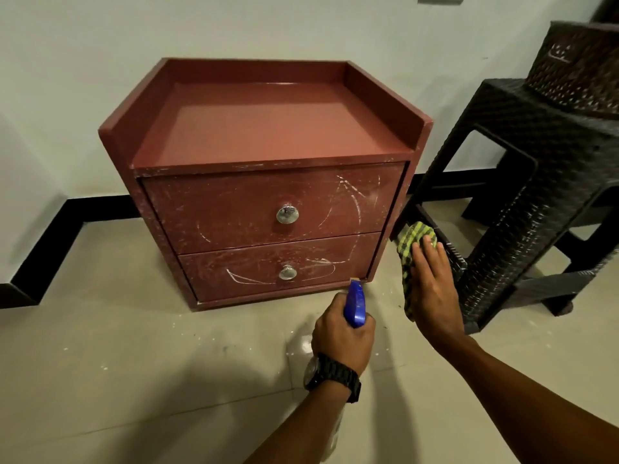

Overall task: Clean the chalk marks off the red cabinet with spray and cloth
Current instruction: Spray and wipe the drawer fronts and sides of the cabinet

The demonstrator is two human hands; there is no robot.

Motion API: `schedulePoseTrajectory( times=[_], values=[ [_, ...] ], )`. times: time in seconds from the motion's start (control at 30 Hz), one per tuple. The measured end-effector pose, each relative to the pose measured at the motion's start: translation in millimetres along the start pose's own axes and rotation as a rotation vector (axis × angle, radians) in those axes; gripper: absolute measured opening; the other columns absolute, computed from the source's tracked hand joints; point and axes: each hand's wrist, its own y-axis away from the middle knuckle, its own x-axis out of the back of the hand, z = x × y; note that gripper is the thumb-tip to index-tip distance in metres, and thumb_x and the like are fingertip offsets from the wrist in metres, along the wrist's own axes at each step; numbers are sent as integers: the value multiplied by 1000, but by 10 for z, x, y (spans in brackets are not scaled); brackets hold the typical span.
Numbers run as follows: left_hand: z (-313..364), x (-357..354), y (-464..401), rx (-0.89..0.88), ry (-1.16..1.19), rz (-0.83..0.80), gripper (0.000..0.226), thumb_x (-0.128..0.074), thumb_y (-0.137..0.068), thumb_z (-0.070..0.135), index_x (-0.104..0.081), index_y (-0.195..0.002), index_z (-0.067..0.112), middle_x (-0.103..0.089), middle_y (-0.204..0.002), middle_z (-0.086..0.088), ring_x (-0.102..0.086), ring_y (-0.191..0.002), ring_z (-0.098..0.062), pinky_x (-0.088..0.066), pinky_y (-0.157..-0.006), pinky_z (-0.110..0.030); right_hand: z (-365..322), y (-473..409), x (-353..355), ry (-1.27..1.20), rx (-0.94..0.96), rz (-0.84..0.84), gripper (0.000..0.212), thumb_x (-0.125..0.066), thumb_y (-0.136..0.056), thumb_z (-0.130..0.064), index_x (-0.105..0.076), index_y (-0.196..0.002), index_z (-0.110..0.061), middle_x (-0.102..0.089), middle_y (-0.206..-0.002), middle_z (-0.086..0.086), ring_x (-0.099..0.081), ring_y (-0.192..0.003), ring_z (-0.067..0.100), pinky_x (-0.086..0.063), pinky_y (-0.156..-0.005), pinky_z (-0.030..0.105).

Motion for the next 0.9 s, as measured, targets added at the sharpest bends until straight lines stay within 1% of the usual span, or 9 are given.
schedulePoseTrajectory(
  times=[0.13, 0.2, 0.27, 0.33, 0.47, 0.63, 0.77, 0.83, 0.9],
  values=[
    [-15, -14, 56, 27, -10, 25, 24, -63, -75, 28, -42, -63, 30, -45, -52, 9, -42, -48, -9, -33, -46, -19, 1, 88, -11, -3, -8, -52, 81, -67, -80, 5, -24, -149, -6, -16, -159, 13, -8, -147, 33, -19, -115, 46],
    [-63, 45, 32, 71, 17, 67, 21, -64, -75, 25, -46, -65, 27, -47, -53, 8, -44, -50, -10, -40, -48, -24, -45, 150, -53, -13, 24, -80, 78, -65, -83, 1, -24, -149, -7, -17, -158, 13, -9, -147, 34, -21, -114, 48],
    [-145, 138, -34, 136, 32, 114, 15, -65, -76, 23, -52, -70, 21, -52, -57, 4, -52, -56, -20, -50, -58, -32, -110, 193, -127, -29, 44, -101, 74, -64, -86, -2, -25, -148, -8, -17, -158, 12, -10, -147, 33, -20, -112, 43],
    [-222, 250, -94, 172, 24, 179, 12, -65, -76, 21, -55, -71, 17, -54, -58, 0, -56, -61, -29, -53, -63, -37, -176, 229, -207, -48, 61, -112, 67, -61, -89, -3, -29, -148, -7, -20, -157, 12, -12, -147, 33, -22, -111, 39],
    [-319, 529, -197, 170, 26, 252, 12, -66, -76, 19, -55, -72, 17, -53, -58, -2, -54, -58, -29, -55, -65, -42, -344, 233, -331, -91, 108, -130, 60, -54, -94, -6, -29, -148, -8, -20, -158, 11, -11, -147, 32, -23, -112, 36],
    [-333, 845, -402, 197, 61, 279, 8, -65, -78, 21, -58, -80, 19, -64, -72, -12, -64, -70, -33, -57, -70, -46, -558, 128, -441, -92, 144, -162, 64, -52, -95, -9, -21, -151, -11, -13, -160, 8, -4, -149, 26, -16, -112, 30],
    [-307, 1069, -471, 189, 66, 280, 8, -64, -77, 22, -56, -76, 20, -65, -72, -13, -65, -69, -32, -57, -69, -46, -678, -43, -409, -79, 219, -179, 60, -48, -98, -11, -20, -151, -11, -15, -160, 8, -4, -149, 26, -13, -115, 33],
    [-271, 1183, -489, 194, 73, 289, 9, -63, -77, 21, -55, -75, 20, -65, -72, -13, -65, -69, -32, -56, -68, -44, -702, -147, -359, -43, 252, -188, 59, -48, -98, -12, -21, -150, -9, -18, -159, 10, -7, -148, 29, -17, -117, 37],
    [-209, 1265, -498, 203, 82, 313, 8, -62, -75, 20, -55, -73, 18, -65, -70, -13, -65, -68, -31, -56, -67, -41, -721, -195, -300, -11, 238, -205, 61, -48, -98, -15, -19, -151, -9, -16, -160, 10, -6, -148, 29, -22, -119, 42]
  ],
)
